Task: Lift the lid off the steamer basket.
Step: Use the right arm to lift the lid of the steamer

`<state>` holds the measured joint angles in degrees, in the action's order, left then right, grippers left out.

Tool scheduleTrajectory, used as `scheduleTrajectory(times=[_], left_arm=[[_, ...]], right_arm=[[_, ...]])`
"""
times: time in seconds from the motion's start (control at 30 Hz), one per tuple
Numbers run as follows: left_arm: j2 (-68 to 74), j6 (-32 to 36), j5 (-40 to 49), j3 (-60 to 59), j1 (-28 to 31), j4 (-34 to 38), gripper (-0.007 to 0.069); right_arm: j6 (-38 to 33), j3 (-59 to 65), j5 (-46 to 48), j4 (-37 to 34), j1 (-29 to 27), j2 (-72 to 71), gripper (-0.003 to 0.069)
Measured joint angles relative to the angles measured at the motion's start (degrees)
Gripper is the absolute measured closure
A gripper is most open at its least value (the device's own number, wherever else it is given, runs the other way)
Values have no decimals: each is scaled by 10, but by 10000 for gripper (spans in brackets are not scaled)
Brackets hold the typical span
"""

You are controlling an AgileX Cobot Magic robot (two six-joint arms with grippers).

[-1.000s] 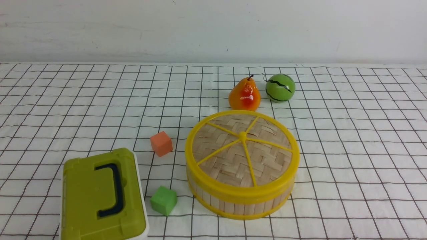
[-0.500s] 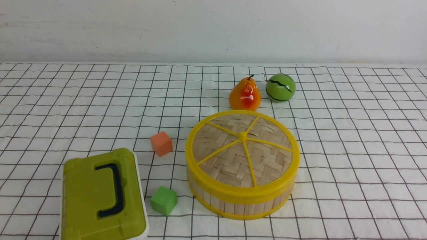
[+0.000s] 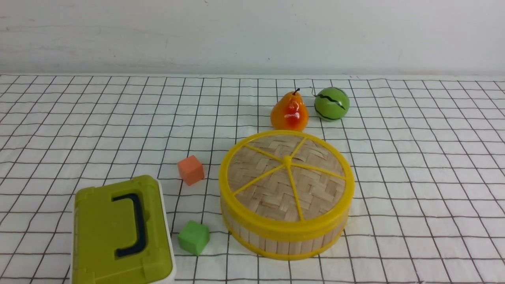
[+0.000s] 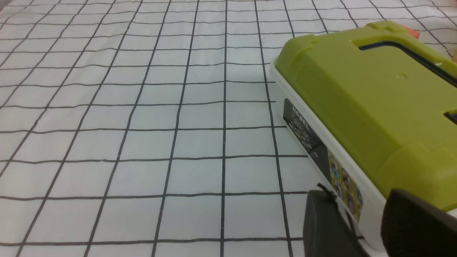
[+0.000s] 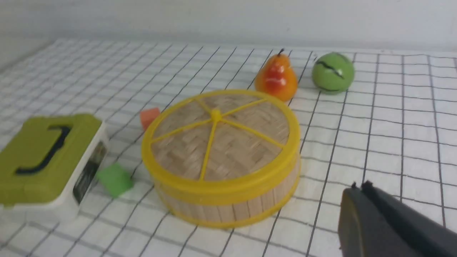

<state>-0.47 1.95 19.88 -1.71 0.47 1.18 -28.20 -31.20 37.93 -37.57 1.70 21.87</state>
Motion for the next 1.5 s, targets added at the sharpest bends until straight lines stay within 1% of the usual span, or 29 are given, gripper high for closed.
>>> scheduleTrajectory(times=[0.03, 0.07, 0.13, 0.27, 0.33, 0.43, 0.63, 0.77, 0.83, 0.87, 0.93, 0.97, 1.0, 1.03, 1.1, 1.13, 1.17, 1.2, 1.27, 1.37, 1.4, 1.43, 1.47, 1.5], left_arm=[[0, 0, 0, 0, 0, 0, 386], [0, 0, 0, 0, 0, 0, 386], [0, 0, 0, 0, 0, 0, 386], [0, 0, 0, 0, 0, 0, 386], [0, 0, 0, 0, 0, 0, 386], [0, 0, 0, 0, 0, 0, 386], [0, 0, 0, 0, 0, 0, 386], [0, 0, 0, 0, 0, 0, 385], [0, 0, 0, 0, 0, 0, 385], [0, 0, 0, 0, 0, 0, 385], [0, 0, 0, 0, 0, 0, 385], [0, 0, 0, 0, 0, 0, 385], [0, 0, 0, 0, 0, 0, 385], [0, 0, 0, 0, 0, 0, 385], [0, 0, 0, 0, 0, 0, 385], [0, 0, 0, 0, 0, 0, 385], [0, 0, 0, 0, 0, 0, 385], [0, 0, 0, 0, 0, 0, 385], [0, 0, 0, 0, 0, 0, 385], [0, 0, 0, 0, 0, 0, 386], [0, 0, 0, 0, 0, 0, 386], [0, 0, 0, 0, 0, 0, 386], [0, 0, 0, 0, 0, 0, 386], [0, 0, 0, 0, 0, 0, 386]], right_arm=[[0, -6, 7, 8, 2, 6, 683], [-1, -55, 57, 34, 14, 46, 683], [-2, -112, 141, 71, 35, 113, 683], [-27, -195, 242, 128, 77, 216, 681], [-57, -209, 250, 143, 101, 249, 681], [-72, -209, 256, 158, 117, 276, 680], [-63, -231, 274, 198, 119, 325, 678], [-40, -296, 320, 201, 140, 384, 676], [-34, -321, 328, 201, 152, 410, 675], [-22, -352, 332, 207, 169, 442, 673], [11, -402, 332, 234, 195, 504, 669], [30, -418, 333, 247, 204, 524, 666], [34, -421, 333, 254, 206, 530, 665], [68, -455, 333, 282, 225, 575, 657], [95, -487, 333, 310, 245, 617, 636], [97, -494, 333, 314, 249, 626, 632], [105, -507, 333, 321, 259, 642, 613], [113, -533, 332, 325, 275, 673, 575], [128, -560, 332, 323, 287, 704, 500], [162, -599, 320, 318, 292, 751, 354], [165, -604, 319, 318, 292, 754, 344], [185, -623, 305, 319, 292, 781, 263], [187, -625, 303, 319, 292, 784, 263], [193, -638, 299, 319, 291, 799, 223]])
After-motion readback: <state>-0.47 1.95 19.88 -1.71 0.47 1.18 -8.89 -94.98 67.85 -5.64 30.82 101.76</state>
